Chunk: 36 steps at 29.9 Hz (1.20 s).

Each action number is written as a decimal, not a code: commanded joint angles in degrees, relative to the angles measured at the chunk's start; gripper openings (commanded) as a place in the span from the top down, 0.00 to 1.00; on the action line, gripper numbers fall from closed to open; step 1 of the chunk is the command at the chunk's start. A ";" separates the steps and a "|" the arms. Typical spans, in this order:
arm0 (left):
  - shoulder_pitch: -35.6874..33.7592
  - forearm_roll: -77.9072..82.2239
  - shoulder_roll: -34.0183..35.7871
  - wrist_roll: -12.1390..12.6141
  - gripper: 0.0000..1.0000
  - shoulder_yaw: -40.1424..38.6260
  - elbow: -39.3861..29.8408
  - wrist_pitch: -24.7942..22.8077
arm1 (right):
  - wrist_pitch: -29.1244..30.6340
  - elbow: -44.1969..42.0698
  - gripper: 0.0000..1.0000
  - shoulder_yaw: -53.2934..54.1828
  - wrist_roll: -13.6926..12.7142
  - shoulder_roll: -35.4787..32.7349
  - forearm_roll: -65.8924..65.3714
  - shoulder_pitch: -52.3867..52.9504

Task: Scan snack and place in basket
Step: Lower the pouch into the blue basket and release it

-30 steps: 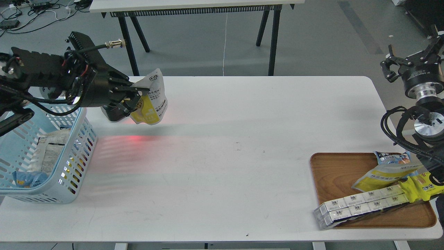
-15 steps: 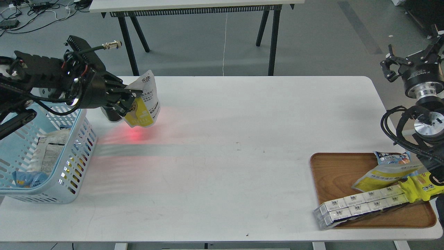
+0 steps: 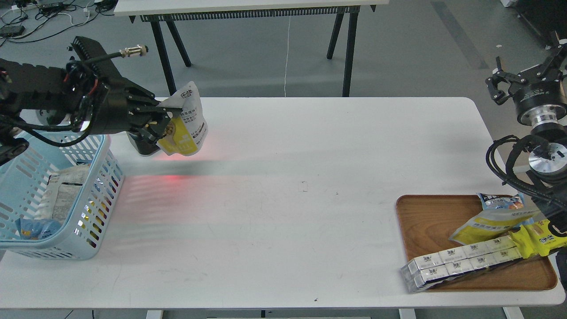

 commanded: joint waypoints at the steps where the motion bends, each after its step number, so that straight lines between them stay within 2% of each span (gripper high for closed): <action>1: -0.05 0.00 5.94 -3.64 1.00 -2.48 -1.40 0.00 | 0.00 -0.09 0.01 0.06 0.02 0.12 0.00 -0.09; 8: -0.05 0.00 17.20 -4.88 1.00 -2.83 -1.49 0.00 | 0.00 -0.26 0.01 0.06 0.11 -0.05 0.00 -0.62; 15: 0.30 0.00 24.94 -4.88 1.00 -1.34 -0.61 0.00 | 0.00 -0.53 0.01 0.23 0.11 -0.23 0.00 -0.70; 24: 0.39 0.00 25.65 -4.80 1.00 2.52 1.77 0.00 | 0.00 -0.70 0.01 0.23 0.11 -0.23 0.00 -0.97; 29: 0.39 0.00 24.77 -3.74 1.00 8.49 1.77 0.06 | 0.00 -0.70 0.01 0.41 0.11 -0.32 0.00 -1.06; 33: 0.48 0.00 23.55 -0.41 1.00 12.19 1.77 2.77 | 0.00 -0.79 0.01 0.41 0.11 -0.49 0.00 -1.06; 36: 0.48 0.00 22.84 0.39 1.00 13.77 1.59 3.83 | 0.00 -0.70 0.01 0.41 0.02 -0.84 0.00 -1.06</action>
